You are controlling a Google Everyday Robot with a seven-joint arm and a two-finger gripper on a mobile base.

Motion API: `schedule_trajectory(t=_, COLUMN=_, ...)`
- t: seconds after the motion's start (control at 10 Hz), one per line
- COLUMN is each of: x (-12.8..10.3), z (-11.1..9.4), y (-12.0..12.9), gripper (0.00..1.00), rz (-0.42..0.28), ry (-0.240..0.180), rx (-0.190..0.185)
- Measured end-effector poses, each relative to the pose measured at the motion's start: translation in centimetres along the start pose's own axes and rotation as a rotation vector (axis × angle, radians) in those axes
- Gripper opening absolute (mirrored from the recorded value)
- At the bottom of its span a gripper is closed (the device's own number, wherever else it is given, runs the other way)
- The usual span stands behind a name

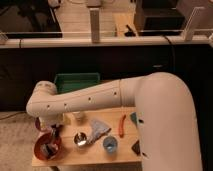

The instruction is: Place brush in red bowl

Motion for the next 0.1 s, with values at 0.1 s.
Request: schedule_trajectory(t=0.1, x=0.0, z=0.0, y=-0.01, gripper=0.78, rz=0.0, ry=0.0, rx=0.0)
